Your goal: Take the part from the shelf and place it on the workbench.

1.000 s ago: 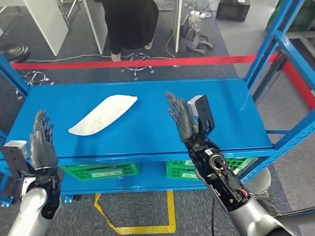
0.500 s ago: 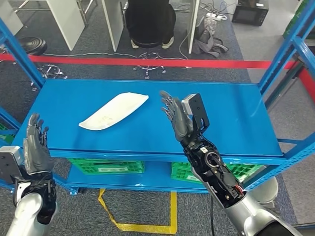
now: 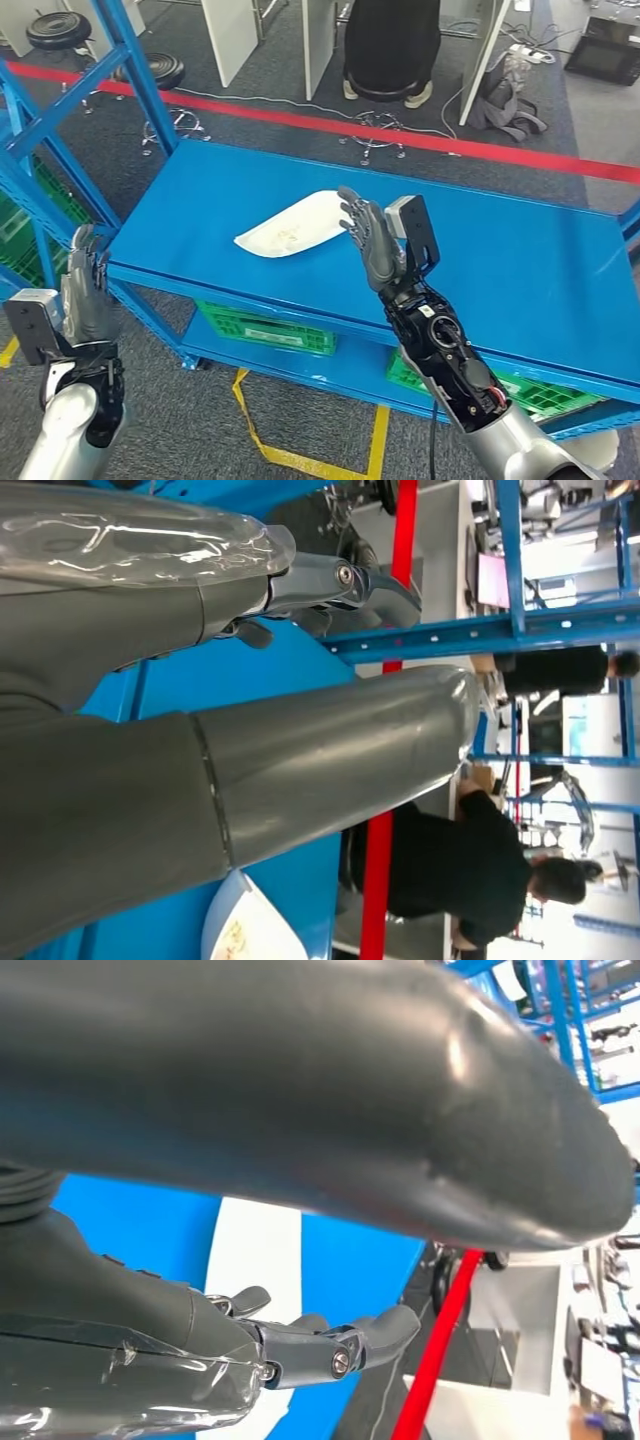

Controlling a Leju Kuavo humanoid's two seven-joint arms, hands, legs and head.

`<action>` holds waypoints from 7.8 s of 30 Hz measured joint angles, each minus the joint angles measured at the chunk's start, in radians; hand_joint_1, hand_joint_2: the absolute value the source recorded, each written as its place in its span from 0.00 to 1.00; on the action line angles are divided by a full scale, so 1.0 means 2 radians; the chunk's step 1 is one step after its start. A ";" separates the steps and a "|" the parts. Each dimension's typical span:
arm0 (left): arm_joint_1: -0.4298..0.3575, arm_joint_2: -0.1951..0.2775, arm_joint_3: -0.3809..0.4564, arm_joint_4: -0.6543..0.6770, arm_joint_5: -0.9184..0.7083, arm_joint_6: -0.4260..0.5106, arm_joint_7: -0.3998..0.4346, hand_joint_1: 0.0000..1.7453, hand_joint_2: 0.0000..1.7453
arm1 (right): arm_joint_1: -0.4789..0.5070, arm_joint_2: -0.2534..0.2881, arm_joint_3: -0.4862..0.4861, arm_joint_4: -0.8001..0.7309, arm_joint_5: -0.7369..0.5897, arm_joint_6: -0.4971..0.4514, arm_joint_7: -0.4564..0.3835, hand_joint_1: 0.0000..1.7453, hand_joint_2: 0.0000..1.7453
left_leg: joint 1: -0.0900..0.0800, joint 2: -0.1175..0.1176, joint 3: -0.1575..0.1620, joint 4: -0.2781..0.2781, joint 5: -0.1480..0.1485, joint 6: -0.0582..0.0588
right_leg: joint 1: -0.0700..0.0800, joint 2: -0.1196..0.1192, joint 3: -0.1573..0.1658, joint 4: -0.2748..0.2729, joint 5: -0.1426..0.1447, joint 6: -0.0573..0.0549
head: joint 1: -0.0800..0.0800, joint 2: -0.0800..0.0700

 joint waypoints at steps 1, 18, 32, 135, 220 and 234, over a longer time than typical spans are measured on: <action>0.000 0.000 0.000 0.000 0.000 0.000 0.000 0.00 0.00 | -0.001 0.000 0.000 0.000 0.001 0.001 0.000 0.00 0.00 | 0.001 -0.003 -0.002 0.000 0.001 -0.003 | 0.000 0.000 0.002 -0.003 -0.001 -0.001 | 0.000 0.000; -0.006 0.001 0.000 0.000 -0.002 -0.020 0.004 0.00 0.00 | -0.034 -0.036 -0.030 0.035 0.099 0.062 0.078 0.00 0.00 | 0.004 -0.005 0.001 -0.009 0.006 -0.009 | 0.004 -0.002 0.006 -0.009 0.002 -0.007 | -0.016 0.000; -0.005 0.009 0.000 -0.007 0.006 -0.015 0.021 0.00 0.00 | -0.066 -0.089 -0.033 0.071 0.202 0.152 0.137 0.00 1.00 | 0.003 -0.006 0.001 -0.009 0.005 -0.009 | 0.002 -0.002 0.007 -0.010 0.002 -0.006 | -0.016 0.000; -0.035 0.007 -0.004 0.040 0.034 -0.030 -0.040 0.00 0.00 | -0.323 -0.046 0.199 0.521 0.581 0.073 -0.184 0.00 1.00 | 0.003 -0.005 0.001 -0.008 0.005 -0.009 | 0.002 -0.002 0.007 -0.010 0.002 -0.006 | -0.017 0.000; -0.052 -0.014 -0.013 0.079 0.038 -0.045 -0.056 0.00 0.00 | -0.323 -0.021 0.187 0.568 0.660 -0.019 -0.197 0.00 1.00 | 0.003 -0.005 0.001 -0.008 0.006 -0.009 | 0.002 -0.002 0.007 -0.010 0.002 -0.006 | -0.017 0.000; -0.052 -0.014 -0.013 0.080 0.037 -0.045 -0.055 0.00 0.00 | -0.323 -0.021 0.184 0.570 0.665 -0.022 -0.195 1.00 1.00 | 0.003 -0.005 0.001 -0.008 0.006 -0.009 | 0.002 -0.002 0.007 -0.010 0.002 -0.006 | -0.017 0.000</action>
